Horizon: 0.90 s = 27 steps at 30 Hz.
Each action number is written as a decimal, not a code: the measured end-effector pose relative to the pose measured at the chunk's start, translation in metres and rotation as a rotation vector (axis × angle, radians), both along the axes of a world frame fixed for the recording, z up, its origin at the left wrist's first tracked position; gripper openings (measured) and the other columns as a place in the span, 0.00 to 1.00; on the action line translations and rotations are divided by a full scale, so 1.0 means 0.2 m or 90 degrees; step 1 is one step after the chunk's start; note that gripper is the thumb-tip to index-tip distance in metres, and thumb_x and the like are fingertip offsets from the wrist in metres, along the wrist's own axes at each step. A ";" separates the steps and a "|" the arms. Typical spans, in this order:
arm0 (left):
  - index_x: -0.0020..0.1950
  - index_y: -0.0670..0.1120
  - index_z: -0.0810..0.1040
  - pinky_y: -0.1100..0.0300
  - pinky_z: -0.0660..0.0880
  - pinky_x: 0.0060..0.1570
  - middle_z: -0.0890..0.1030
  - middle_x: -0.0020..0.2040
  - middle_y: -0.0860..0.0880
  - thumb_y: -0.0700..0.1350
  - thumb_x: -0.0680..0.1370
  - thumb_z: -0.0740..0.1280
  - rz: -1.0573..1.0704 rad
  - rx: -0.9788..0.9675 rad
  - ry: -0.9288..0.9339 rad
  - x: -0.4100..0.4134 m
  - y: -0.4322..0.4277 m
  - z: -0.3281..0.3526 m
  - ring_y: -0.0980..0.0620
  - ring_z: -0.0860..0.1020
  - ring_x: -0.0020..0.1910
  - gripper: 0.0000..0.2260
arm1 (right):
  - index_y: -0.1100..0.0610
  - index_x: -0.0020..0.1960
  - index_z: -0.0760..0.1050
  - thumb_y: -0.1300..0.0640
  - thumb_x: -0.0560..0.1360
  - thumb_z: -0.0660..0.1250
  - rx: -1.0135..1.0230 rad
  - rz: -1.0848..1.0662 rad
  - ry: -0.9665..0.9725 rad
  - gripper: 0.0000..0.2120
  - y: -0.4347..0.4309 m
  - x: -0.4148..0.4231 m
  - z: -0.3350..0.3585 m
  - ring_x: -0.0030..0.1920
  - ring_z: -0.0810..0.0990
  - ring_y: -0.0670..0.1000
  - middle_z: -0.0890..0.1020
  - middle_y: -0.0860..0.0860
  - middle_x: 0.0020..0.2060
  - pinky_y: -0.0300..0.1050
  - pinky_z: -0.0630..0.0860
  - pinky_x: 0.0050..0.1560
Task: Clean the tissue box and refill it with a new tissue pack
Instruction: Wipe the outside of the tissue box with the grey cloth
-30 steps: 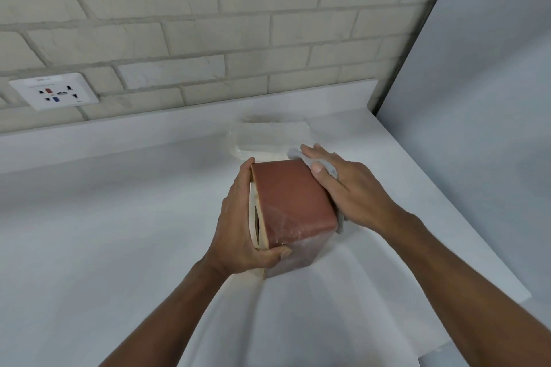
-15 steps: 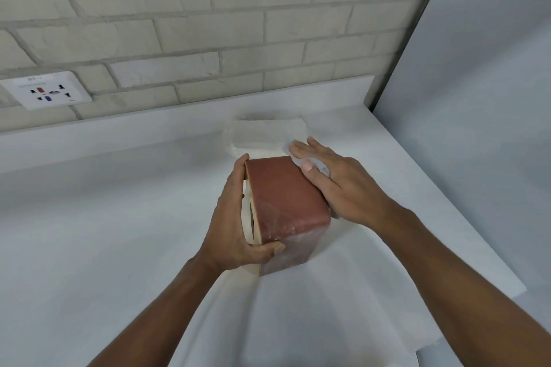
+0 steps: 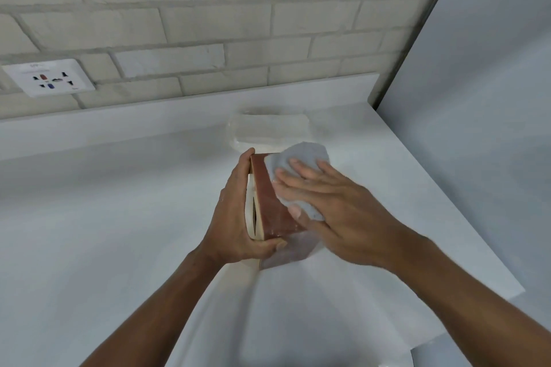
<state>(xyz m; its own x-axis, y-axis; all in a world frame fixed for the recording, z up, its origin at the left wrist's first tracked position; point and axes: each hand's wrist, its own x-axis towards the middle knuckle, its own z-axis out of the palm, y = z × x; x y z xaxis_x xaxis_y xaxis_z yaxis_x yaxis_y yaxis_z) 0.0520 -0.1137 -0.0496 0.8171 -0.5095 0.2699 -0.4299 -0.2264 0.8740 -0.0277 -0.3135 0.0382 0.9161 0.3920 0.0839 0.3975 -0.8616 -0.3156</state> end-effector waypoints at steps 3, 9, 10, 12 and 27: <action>0.84 0.53 0.47 0.35 0.71 0.69 0.67 0.79 0.54 0.68 0.61 0.76 0.022 0.004 -0.017 0.00 0.00 -0.01 0.48 0.68 0.78 0.60 | 0.44 0.76 0.64 0.45 0.85 0.48 -0.003 -0.025 0.013 0.21 -0.11 0.00 0.03 0.78 0.50 0.39 0.63 0.37 0.75 0.49 0.48 0.79; 0.84 0.44 0.48 0.34 0.70 0.69 0.66 0.80 0.46 0.65 0.60 0.76 0.023 0.009 -0.003 -0.01 -0.02 -0.01 0.44 0.68 0.78 0.62 | 0.48 0.78 0.61 0.43 0.84 0.45 -0.039 -0.064 0.020 0.25 0.03 0.07 0.04 0.78 0.49 0.41 0.61 0.42 0.77 0.51 0.46 0.79; 0.84 0.42 0.50 0.34 0.71 0.68 0.67 0.79 0.46 0.65 0.60 0.76 0.014 0.008 -0.010 -0.01 -0.02 -0.01 0.43 0.69 0.77 0.61 | 0.49 0.78 0.60 0.43 0.83 0.44 -0.047 -0.021 0.016 0.26 0.08 0.05 0.02 0.79 0.49 0.41 0.60 0.43 0.77 0.50 0.45 0.79; 0.83 0.44 0.52 0.36 0.73 0.65 0.70 0.77 0.47 0.64 0.61 0.76 0.007 0.004 -0.020 0.00 -0.02 -0.01 0.45 0.71 0.75 0.59 | 0.49 0.79 0.58 0.43 0.84 0.45 -0.040 0.016 0.025 0.25 0.08 0.03 0.01 0.78 0.47 0.40 0.58 0.42 0.78 0.50 0.44 0.79; 0.84 0.48 0.49 0.36 0.70 0.70 0.70 0.77 0.48 0.64 0.61 0.75 0.028 0.003 -0.027 -0.01 -0.01 0.00 0.47 0.69 0.77 0.59 | 0.50 0.76 0.65 0.46 0.82 0.49 -0.025 -0.074 0.004 0.25 0.09 0.03 0.07 0.79 0.54 0.45 0.64 0.44 0.76 0.49 0.47 0.79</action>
